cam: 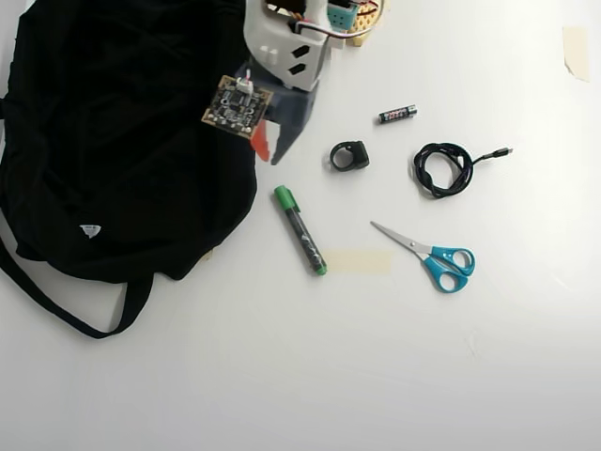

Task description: Put the green marker into the black bag

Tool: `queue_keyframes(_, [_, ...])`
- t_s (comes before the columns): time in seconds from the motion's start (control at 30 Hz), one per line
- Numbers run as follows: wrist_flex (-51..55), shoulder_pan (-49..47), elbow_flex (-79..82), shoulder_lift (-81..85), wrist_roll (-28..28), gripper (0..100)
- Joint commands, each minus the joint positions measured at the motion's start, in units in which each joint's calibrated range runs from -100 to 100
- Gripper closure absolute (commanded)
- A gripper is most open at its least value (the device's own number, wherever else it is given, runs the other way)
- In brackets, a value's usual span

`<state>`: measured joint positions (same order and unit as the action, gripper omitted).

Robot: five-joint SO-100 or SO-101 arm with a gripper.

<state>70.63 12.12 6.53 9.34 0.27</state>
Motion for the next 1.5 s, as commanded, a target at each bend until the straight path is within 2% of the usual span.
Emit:
queue_keyframes(0.0, [-5.2, 2.8, 2.4, 0.1, 2.9, 98])
queue_keyframes(0.1, [-8.3, 2.9, 4.8, 0.0, 4.7, 98])
queue_keyframes(0.33, [-9.6, -2.2, 6.1, -1.4, 5.0, 98])
queue_keyframes(0.6, [-17.3, -8.2, 5.2, -9.7, 5.0, 98])
queue_keyframes(0.73, [-19.2, -8.9, 5.2, -11.9, 9.8, 98])
queue_keyframes(1.47, [-18.8, -13.1, 9.6, -11.5, 11.0, 98])
